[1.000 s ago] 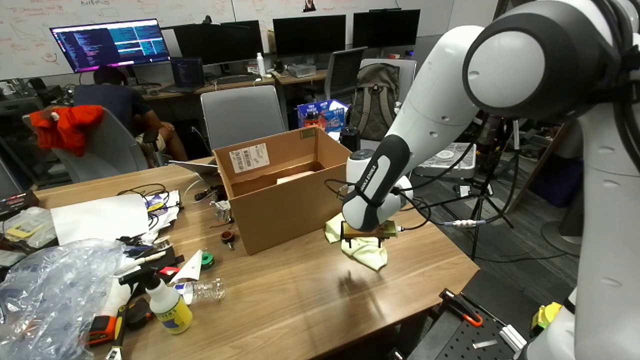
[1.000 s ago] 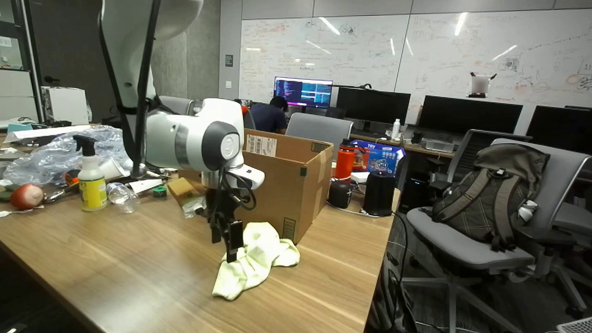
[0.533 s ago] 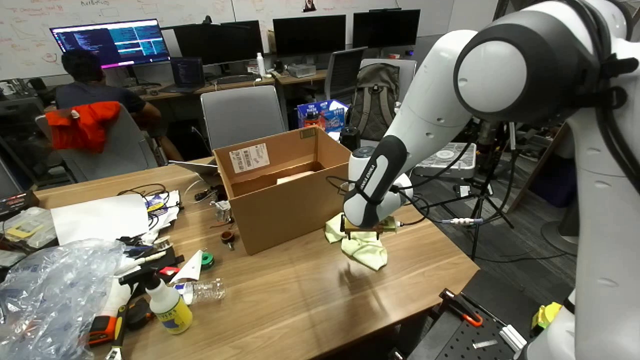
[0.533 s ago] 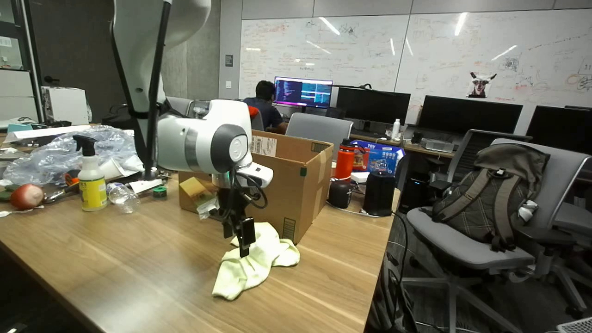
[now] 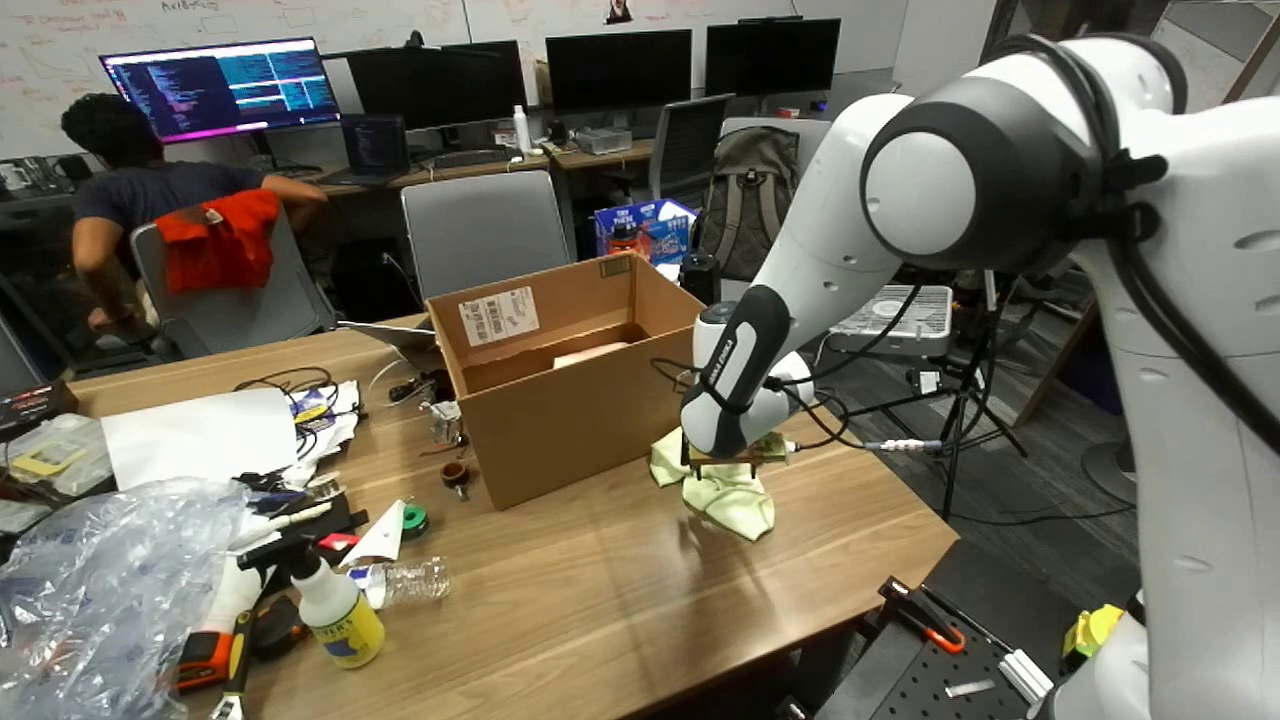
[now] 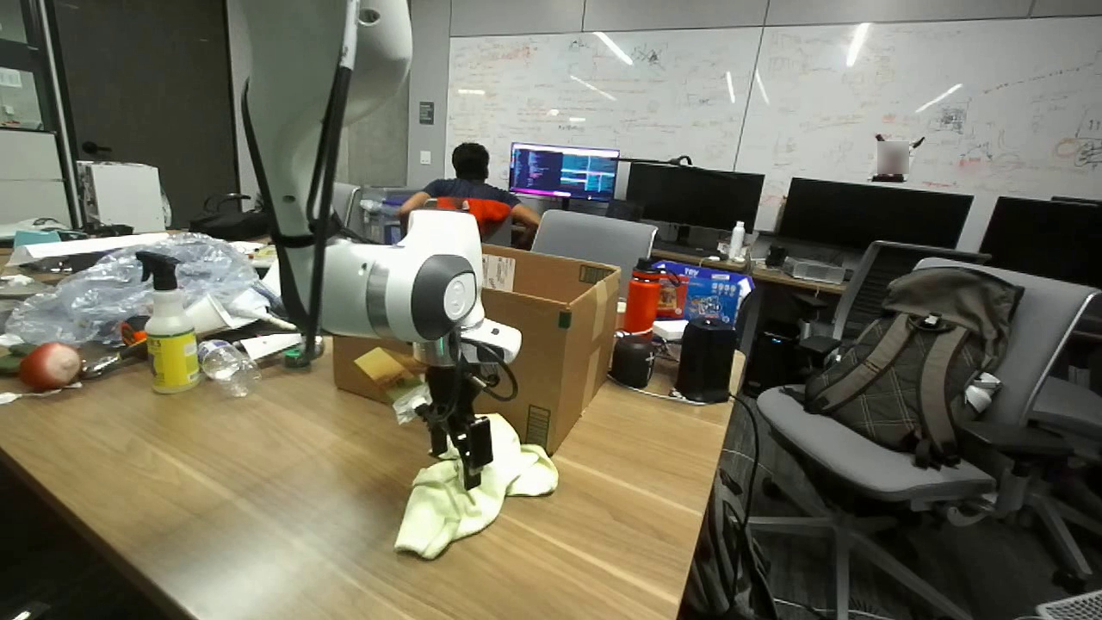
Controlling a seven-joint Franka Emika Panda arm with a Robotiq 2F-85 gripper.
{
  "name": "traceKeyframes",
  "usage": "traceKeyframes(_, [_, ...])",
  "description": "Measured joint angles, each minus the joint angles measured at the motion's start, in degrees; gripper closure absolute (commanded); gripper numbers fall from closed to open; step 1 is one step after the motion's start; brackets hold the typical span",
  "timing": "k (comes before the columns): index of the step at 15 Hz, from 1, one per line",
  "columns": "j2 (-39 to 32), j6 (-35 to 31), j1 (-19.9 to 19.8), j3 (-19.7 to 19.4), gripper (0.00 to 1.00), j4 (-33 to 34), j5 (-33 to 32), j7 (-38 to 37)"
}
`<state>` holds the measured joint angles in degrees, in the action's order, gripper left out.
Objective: Place the two t-shirts and two towels inside the brown box
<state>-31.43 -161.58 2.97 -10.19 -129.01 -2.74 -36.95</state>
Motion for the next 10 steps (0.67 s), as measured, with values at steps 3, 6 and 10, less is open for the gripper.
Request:
traceKeyframes(3, [-2.5,0.1,-0.1,0.0,0.0,2.6,1.5,1.8])
traceKeyframes(6, [-5.0,0.3,-0.3,0.0,0.0,4.7,3.3,3.5])
traceKeyframes(10, [-8.1,0.4,-0.9,0.0,0.25,6.5,5.9,5.3])
